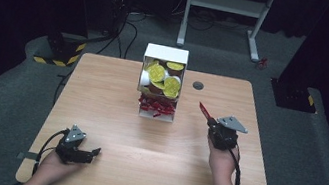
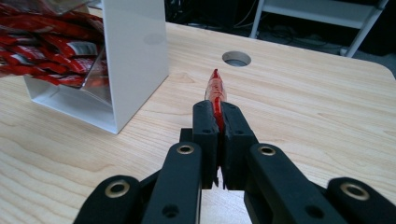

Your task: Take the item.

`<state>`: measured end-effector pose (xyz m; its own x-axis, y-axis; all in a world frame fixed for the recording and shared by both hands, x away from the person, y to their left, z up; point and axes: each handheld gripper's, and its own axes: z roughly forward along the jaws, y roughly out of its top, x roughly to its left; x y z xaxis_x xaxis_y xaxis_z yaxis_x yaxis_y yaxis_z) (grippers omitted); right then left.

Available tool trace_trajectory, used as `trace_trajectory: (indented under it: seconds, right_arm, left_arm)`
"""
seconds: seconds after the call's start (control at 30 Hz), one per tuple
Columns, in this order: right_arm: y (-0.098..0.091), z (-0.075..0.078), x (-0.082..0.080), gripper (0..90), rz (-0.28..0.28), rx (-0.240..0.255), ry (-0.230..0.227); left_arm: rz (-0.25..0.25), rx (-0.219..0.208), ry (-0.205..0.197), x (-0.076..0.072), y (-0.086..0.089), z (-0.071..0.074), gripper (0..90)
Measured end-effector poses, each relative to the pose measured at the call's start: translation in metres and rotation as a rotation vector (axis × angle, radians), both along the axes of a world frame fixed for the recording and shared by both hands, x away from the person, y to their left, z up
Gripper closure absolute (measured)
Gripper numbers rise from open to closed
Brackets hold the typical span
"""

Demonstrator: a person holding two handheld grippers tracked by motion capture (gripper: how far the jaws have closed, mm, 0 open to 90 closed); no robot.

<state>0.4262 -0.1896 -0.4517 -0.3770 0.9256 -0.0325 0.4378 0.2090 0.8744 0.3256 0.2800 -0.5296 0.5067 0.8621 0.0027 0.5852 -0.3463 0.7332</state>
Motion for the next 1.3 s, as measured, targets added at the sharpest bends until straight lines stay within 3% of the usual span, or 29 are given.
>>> trace_trajectory:
  seconds: [0.53,0.8,1.3]
  right_arm:
    - [0.012,-0.002,0.031,86.6,-0.042,-0.079,0.033]
    - [0.012,-0.015,0.041,86.6,-0.062,-0.077,0.073]
    - [0.018,-0.032,0.049,85.1,-0.087,-0.093,0.098]
  left_arm:
    - [-0.001,0.0,-0.001,0.0,0.0,0.0,14.6]
    - [-0.002,0.001,-0.001,0.0,0.0,0.0,14.6]
    - [-0.001,0.002,-0.003,0.0,0.0,0.0,14.6]
